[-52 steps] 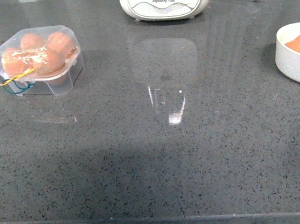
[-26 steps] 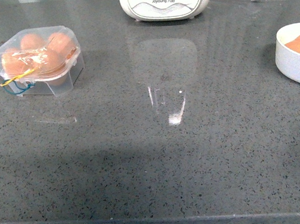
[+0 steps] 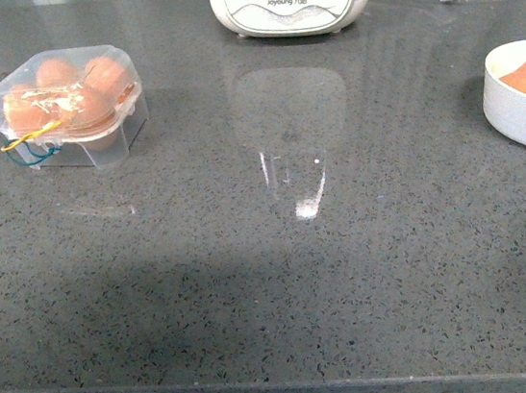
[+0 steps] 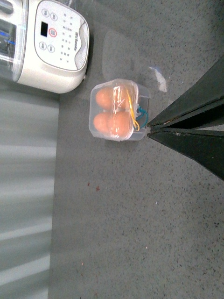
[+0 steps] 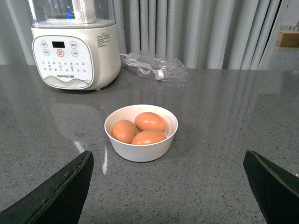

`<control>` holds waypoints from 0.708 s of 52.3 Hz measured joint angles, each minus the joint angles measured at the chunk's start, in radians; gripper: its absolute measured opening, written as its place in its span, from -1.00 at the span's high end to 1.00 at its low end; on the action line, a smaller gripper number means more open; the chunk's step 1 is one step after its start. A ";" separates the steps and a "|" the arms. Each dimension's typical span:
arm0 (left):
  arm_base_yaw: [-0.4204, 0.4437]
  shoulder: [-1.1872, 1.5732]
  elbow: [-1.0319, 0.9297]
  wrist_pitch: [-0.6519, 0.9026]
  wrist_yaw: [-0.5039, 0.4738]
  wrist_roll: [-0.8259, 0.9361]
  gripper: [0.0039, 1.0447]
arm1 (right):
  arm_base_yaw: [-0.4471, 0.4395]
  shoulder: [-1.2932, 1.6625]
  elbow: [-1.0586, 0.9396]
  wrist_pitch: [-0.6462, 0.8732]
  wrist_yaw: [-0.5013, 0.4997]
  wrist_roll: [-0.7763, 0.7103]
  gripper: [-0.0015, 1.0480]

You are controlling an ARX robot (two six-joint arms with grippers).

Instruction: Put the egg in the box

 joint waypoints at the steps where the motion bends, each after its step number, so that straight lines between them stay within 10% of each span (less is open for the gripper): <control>1: -0.002 -0.003 -0.002 -0.001 0.000 0.000 0.94 | 0.000 0.000 0.000 0.000 0.000 0.000 -0.86; 37: -0.003 -0.332 -0.083 -0.248 -0.003 -0.003 0.94 | 0.000 0.000 0.000 0.000 0.000 0.000 -0.86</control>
